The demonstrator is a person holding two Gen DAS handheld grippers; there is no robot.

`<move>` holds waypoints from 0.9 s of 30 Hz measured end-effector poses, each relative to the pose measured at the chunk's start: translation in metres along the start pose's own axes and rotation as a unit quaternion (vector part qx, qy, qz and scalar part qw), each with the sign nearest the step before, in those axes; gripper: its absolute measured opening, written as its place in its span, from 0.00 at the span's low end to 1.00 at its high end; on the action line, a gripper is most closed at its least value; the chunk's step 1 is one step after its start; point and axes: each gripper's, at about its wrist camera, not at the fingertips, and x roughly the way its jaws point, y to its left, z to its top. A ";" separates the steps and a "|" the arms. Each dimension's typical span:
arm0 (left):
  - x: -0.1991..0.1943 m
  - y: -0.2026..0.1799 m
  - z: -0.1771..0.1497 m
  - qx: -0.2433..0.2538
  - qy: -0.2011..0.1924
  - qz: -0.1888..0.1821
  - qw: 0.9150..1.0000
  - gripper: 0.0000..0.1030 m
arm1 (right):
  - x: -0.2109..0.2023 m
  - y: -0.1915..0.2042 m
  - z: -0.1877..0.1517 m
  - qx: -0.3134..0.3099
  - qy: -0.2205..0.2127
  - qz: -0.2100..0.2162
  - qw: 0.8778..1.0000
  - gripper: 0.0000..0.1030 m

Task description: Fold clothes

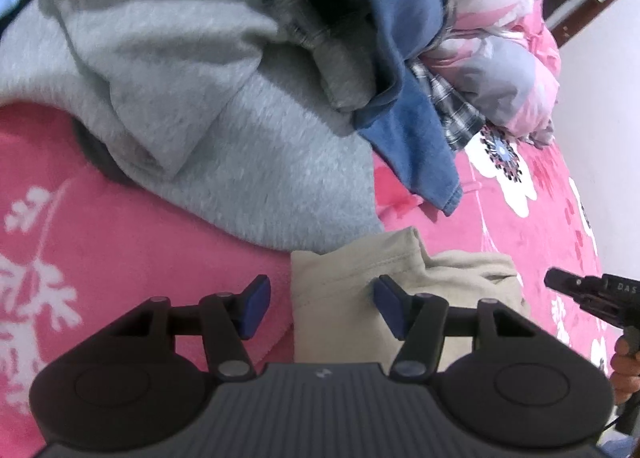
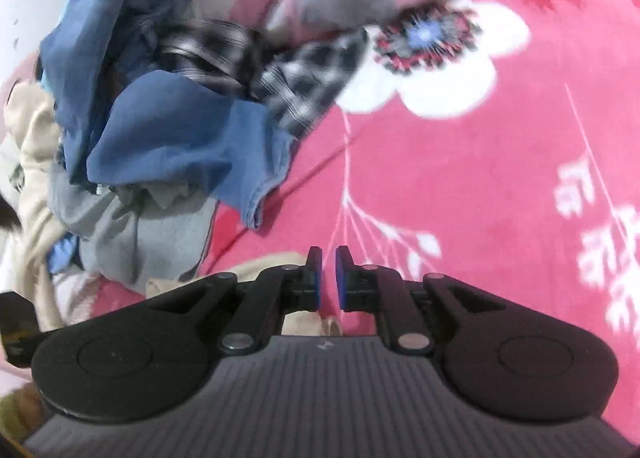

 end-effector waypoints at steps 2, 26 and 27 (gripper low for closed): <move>-0.013 -0.006 0.004 0.017 -0.020 0.012 1.000 0.56 | 0.002 -0.006 -0.004 0.023 0.022 0.017 0.999 0.13; 0.091 -0.203 0.014 0.398 0.176 -0.085 0.896 0.15 | -0.005 -0.025 -0.060 -0.028 0.072 0.116 0.990 0.11; 0.089 -0.205 0.015 0.397 0.174 -0.082 0.897 0.10 | -0.005 -0.027 -0.060 -0.032 0.072 0.122 0.989 0.10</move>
